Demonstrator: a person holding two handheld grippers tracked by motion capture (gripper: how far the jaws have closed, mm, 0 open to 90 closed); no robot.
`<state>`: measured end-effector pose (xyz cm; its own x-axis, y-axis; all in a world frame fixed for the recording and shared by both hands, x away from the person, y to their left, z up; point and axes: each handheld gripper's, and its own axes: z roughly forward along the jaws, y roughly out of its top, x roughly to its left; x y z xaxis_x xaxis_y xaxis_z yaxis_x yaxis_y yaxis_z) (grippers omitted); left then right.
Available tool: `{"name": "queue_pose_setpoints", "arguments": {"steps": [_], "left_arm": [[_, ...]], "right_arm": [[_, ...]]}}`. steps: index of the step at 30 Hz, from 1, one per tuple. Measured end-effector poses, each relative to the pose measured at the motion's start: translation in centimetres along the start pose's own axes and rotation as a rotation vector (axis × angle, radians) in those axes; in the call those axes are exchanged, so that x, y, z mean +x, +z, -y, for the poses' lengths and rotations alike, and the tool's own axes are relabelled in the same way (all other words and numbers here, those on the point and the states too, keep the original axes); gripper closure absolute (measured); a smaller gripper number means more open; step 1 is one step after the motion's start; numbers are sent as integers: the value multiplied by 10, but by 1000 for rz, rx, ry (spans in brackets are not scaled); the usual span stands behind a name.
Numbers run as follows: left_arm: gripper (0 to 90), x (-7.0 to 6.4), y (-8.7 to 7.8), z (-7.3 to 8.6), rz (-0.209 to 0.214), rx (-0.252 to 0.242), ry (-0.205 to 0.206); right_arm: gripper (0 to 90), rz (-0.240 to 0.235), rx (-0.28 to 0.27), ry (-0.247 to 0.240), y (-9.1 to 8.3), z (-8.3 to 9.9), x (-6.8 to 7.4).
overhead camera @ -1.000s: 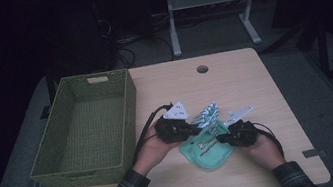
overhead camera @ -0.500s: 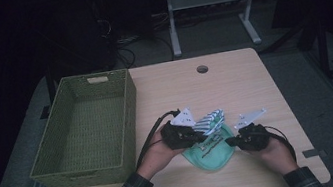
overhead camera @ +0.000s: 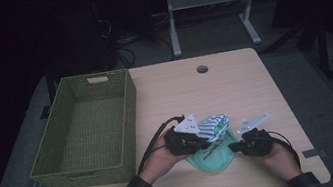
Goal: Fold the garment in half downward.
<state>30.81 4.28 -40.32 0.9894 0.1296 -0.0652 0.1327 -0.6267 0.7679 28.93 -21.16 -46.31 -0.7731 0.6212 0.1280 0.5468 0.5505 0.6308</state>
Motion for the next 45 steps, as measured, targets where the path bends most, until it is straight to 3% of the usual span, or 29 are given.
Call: {"name": "queue_pose_setpoints", "arguments": {"steps": [4,7,11,14,19,21,24,27,30,33,35,39,45], "left_arm": [[852,-9,17,6,47,44,7],[851,-17,34,13,83,103,20],[850,-20,50,18,68,184,49],[847,-18,54,21,72,188,33],[820,-17,51,22,55,183,17],[728,-16,47,20,43,165,4],[606,-14,35,15,50,111,-31],[576,-11,21,13,29,66,-48],[643,-5,7,15,-5,44,-78],[794,3,-5,22,-47,55,-123],[846,7,-9,25,-77,68,-143],[888,13,-17,28,-121,68,-171],[895,16,-19,27,-135,62,-190]], "right_arm": [[900,4,0,-11,0,0,0],[900,5,2,-12,0,-1,0],[899,-16,-11,-3,1,0,-3],[887,-6,7,-18,-3,0,-4],[870,45,-5,-3,-15,4,-11],[870,63,-18,10,-21,5,-16],[871,90,-41,18,-29,5,-23],[880,106,-59,18,-34,2,-27],[894,104,-80,18,-38,-4,-28],[897,96,-100,5,-39,-12,-28],[898,86,-104,6,-37,-16,-26],[898,60,-121,-23,-32,-30,-24],[899,23,-140,-52,-19,-53,-26]]}}
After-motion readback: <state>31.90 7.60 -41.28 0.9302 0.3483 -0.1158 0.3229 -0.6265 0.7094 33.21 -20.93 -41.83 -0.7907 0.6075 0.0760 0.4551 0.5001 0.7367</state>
